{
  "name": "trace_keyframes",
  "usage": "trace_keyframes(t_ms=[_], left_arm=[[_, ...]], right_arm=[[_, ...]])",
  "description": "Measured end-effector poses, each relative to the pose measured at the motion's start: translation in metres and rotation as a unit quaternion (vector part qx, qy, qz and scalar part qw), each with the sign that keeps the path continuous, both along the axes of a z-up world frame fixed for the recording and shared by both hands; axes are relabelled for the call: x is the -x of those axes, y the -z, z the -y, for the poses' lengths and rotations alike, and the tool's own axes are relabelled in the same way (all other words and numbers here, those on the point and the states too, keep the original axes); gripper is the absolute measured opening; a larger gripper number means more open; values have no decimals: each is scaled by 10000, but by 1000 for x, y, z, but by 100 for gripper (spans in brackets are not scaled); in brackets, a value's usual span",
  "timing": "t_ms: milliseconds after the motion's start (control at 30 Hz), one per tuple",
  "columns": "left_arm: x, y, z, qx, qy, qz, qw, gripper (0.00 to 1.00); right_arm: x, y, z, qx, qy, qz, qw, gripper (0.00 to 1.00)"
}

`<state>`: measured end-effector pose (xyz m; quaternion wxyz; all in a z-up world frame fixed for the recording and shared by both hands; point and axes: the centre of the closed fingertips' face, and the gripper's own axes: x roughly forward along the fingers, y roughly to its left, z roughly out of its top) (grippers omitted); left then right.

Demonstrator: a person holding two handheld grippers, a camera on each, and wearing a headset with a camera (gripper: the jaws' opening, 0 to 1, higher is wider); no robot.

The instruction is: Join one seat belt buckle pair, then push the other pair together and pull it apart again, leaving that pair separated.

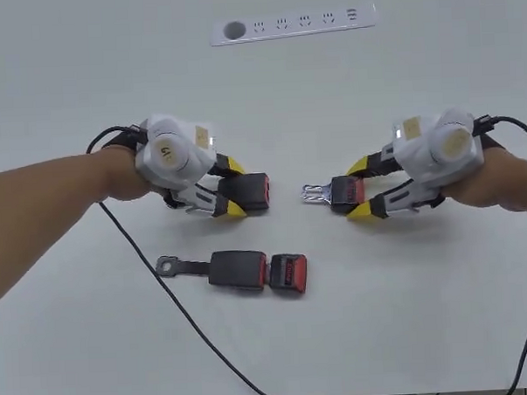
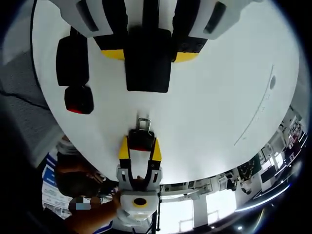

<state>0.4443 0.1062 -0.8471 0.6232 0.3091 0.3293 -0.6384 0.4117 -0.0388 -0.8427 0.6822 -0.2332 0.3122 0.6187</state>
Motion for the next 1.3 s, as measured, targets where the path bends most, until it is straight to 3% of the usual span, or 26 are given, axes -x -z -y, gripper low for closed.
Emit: trace_keyframes(t_ms=[267,500,900,1000,1100,1167,1267,1300], left_arm=[[0,0,0,-16,-3,-4,10000,36],[1,0,0,-60,2,-1,10000,36],[2,0,1,-164,-24,7,9999,36],[2,-1,3,-248,-71,30,9997,37],[7,-4,6,-262,-289,-192,9991,47],[4,-7,3,-312,-334,-7,9990,60],[-6,-22,4,8,-872,147,9961,70],[-10,-30,3,163,-1122,204,9933,72]], right_arm=[[2,-5,37,152,87,-21,9998,36],[0,-7,56,337,7,-35,9994,36],[-9,-5,57,590,23,-75,9982,37],[-11,-3,51,589,241,-140,9979,45],[-15,-3,50,535,534,-101,9971,57],[-20,-9,46,289,941,-106,9951,62],[-27,-16,44,90,1493,7,9887,67],[-31,-21,44,-6,1734,89,9848,69]])
